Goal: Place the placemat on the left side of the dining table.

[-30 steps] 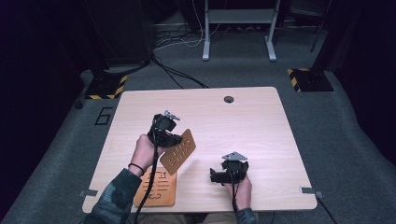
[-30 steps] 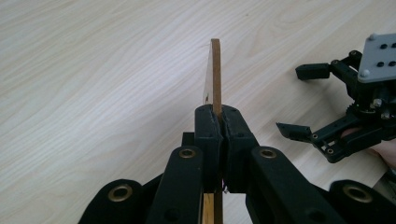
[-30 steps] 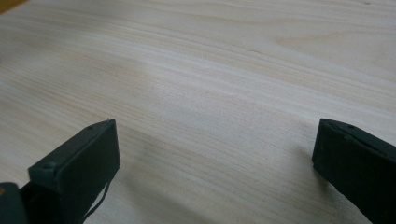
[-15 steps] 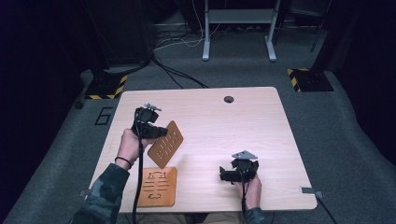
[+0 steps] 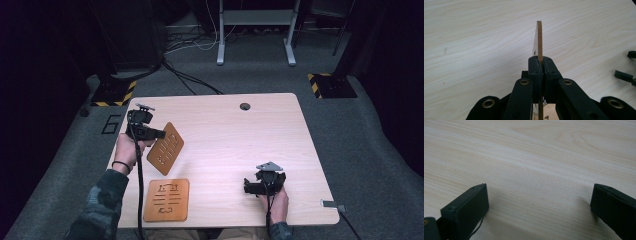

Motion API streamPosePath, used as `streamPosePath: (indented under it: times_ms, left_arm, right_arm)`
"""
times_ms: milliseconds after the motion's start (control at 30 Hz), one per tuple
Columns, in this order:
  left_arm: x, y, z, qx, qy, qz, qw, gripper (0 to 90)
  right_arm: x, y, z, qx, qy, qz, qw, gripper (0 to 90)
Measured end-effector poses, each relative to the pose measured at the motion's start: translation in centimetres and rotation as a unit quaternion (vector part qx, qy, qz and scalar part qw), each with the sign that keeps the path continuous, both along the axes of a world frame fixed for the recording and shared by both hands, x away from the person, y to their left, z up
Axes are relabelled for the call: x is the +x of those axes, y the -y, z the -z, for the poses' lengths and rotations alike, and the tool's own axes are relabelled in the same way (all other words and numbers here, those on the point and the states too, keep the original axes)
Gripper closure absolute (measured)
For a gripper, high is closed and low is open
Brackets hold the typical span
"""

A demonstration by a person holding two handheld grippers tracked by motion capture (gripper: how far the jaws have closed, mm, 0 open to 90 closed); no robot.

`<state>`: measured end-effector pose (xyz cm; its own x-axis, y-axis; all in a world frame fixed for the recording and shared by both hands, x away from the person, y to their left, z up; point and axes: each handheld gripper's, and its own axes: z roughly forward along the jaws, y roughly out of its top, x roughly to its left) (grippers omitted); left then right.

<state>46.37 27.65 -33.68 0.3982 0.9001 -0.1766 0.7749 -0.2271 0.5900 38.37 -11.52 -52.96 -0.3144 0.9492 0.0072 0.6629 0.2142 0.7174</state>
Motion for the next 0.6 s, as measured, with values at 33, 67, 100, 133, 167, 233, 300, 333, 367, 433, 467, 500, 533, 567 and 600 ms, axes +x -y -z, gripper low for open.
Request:
streamPosePath:
  times_ms: [33,67,100,133,167,233,300,333,367,433,467,500,533,567,600]
  left_arm:
    - [0.1,-0.2,0.1,-0.003,-0.001,-0.005,1.0,86.5]
    - [0.4,-0.7,0.2,-0.005,-0.003,-0.013,0.9999,86.4]
    - [0.5,-0.9,0.2,-0.007,-0.005,-0.016,0.9998,86.5]
    - [0.7,-1.3,0.4,-0.01,-0.007,-0.022,0.9997,86.4]
    - [0.9,-1.6,0.5,-0.014,-0.01,-0.027,0.9995,86.4]
    - [1.2,-2.3,0.8,-0.018,-0.015,-0.04,0.9989,86.5]
    - [1.7,-3.0,1.0,-0.013,-0.018,-0.048,0.9986,86.5]
    - [2.0,-3.4,1.1,-0.016,-0.023,-0.057,0.998,86.4]
    - [2.1,-3.6,1.2,-0.019,-0.026,-0.059,0.9977,86.5]
    - [2.5,-4.2,1.5,-0.027,-0.032,-0.07,0.9967,86.5]
    - [2.8,-4.5,1.6,-0.026,-0.035,-0.075,0.9962,86.4]
    - [3.0,-4.7,1.7,-0.025,-0.036,-0.079,0.9959,86.4]
    - [3.2,-4.8,1.8,-0.025,-0.038,-0.081,0.9957,86.4]
    - [3.5,-5.1,2.1,-0.027,-0.042,-0.089,0.9948,86.4]
    - [3.6,-5.2,2.2,-0.028,-0.043,-0.091,0.9945,86.4]
  right_arm:
    - [0.0,0.0,0.0,0.001,0.0,0.0,1.0,1.2]
    - [0.0,0.1,0.0,0.003,0.001,-0.001,1.0,1.3]
    - [0.0,0.2,0.0,0.006,0.003,-0.002,1.0,1.4]
    - [0.0,0.2,0.0,0.007,0.003,-0.001,1.0,1.4]
    - [0.0,0.2,0.0,0.007,0.003,-0.001,1.0,1.5]
    - [0.0,0.1,0.0,0.004,0.003,0.0,1.0,1.7]
    - [0.0,0.1,0.0,0.002,0.002,0.001,1.0,1.8]
    - [0.0,0.1,0.0,0.002,0.003,0.0,1.0,1.9]
    - [0.0,0.1,0.0,0.002,0.003,0.001,1.0,2.2]
    - [0.0,0.1,0.0,0.002,0.004,0.001,1.0,2.3]
    - [0.0,0.1,0.0,0.002,0.003,0.002,1.0,2.3]
    - [0.0,0.1,0.0,0.002,0.003,0.002,1.0,2.3]
    - [0.0,0.1,0.0,0.002,0.003,0.002,1.0,2.3]
    - [0.0,0.1,0.0,0.002,0.003,0.002,1.0,2.3]
    - [0.0,0.1,0.0,0.002,0.003,0.002,1.0,2.3]
